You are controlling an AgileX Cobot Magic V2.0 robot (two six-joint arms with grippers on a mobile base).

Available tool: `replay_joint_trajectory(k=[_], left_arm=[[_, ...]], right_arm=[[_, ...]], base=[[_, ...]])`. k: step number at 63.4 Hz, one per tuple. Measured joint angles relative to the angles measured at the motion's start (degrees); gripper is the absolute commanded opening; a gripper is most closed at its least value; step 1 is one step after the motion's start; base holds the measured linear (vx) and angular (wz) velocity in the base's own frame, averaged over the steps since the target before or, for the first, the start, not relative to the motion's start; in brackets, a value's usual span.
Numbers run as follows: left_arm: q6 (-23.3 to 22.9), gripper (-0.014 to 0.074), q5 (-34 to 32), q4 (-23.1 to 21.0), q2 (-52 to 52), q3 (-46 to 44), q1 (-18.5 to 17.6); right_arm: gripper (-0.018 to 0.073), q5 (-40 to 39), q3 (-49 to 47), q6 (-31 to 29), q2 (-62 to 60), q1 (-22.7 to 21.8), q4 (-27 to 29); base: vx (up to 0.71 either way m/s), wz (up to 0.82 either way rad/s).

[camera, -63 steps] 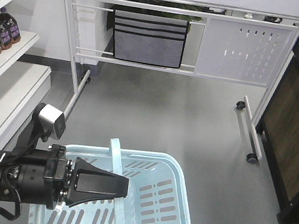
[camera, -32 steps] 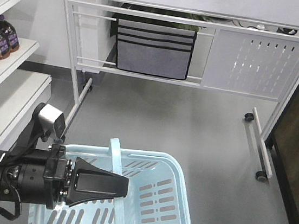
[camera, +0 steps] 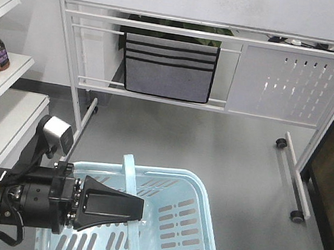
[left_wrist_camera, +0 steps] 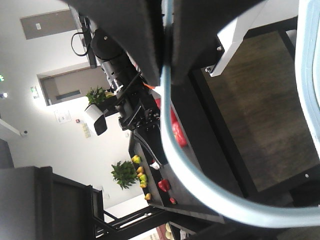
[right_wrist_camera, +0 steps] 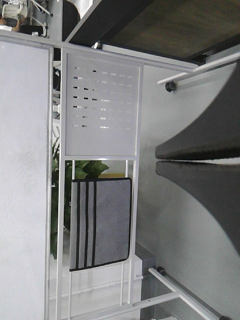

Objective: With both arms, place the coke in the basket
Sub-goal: 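Drive the base away, turning past the whiteboard, holding the basket in the left gripper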

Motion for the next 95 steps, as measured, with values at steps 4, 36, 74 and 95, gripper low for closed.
replay_joint_trajectory(k=[4,36,74,95], left_arm=[[0.00,-0.0008,0.00,0.00,0.00,0.00,0.00],[0.00,-0.0008,0.00,0.00,0.00,0.00,0.00],[0.00,-0.0008,0.00,0.00,0.00,0.00,0.00],[0.00,-0.0008,0.00,0.00,0.00,0.00,0.00]], right_arm=[[-0.0005,0.00,0.00,0.00,0.00,0.00,0.00],[-0.0005,0.00,0.00,0.00,0.00,0.00,0.00],[-0.0005,0.00,0.00,0.00,0.00,0.00,0.00],[-0.0005,0.00,0.00,0.00,0.00,0.00,0.00]], base=[[0.25,0.04],[0.23,0.12],[0.16,0.36],[0.11,0.43]])
